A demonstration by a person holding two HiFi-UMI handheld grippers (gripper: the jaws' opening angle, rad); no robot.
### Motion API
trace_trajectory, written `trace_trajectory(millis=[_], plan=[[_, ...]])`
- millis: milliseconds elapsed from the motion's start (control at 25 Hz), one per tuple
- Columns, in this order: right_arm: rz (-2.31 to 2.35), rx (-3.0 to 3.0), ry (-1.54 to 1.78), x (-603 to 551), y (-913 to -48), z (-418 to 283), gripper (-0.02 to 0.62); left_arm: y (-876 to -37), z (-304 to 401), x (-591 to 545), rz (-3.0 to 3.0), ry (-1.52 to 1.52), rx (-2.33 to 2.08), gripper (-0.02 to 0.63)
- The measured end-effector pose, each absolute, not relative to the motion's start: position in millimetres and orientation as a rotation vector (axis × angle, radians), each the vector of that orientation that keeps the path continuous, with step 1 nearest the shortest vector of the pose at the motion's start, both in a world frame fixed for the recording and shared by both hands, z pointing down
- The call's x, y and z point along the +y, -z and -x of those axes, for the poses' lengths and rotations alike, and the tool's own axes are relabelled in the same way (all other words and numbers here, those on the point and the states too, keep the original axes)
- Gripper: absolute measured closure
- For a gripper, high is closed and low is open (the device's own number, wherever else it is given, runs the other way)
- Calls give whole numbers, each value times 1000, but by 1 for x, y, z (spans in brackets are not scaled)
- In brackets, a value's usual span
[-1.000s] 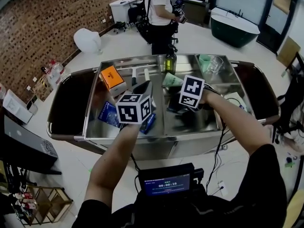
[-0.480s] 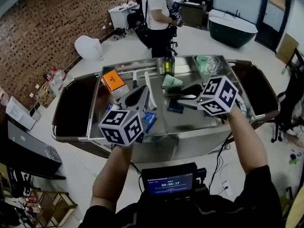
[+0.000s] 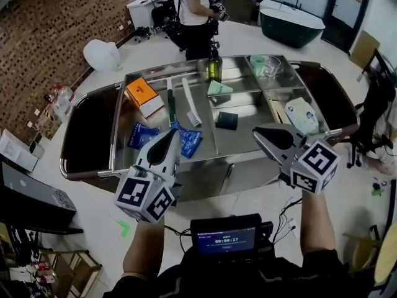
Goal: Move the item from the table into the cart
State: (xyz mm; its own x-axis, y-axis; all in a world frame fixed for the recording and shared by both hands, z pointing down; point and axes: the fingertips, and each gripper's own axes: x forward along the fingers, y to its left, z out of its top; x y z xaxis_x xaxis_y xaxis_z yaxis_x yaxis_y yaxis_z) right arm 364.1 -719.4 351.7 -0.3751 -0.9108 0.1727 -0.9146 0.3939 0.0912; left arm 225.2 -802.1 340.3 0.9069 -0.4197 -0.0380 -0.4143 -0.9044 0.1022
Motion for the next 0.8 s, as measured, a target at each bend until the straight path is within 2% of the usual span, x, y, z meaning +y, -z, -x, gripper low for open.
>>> trace_trajectory(millis=[360, 800], plan=[[-1858, -2509, -32, -632, -368, -360, 606, -383, -214, -727, -2975, 47, -627, 611], [-1873, -2556, -19, -565, -381, -377, 606, -397, -232, -649, -3004, -2, -705, 611]])
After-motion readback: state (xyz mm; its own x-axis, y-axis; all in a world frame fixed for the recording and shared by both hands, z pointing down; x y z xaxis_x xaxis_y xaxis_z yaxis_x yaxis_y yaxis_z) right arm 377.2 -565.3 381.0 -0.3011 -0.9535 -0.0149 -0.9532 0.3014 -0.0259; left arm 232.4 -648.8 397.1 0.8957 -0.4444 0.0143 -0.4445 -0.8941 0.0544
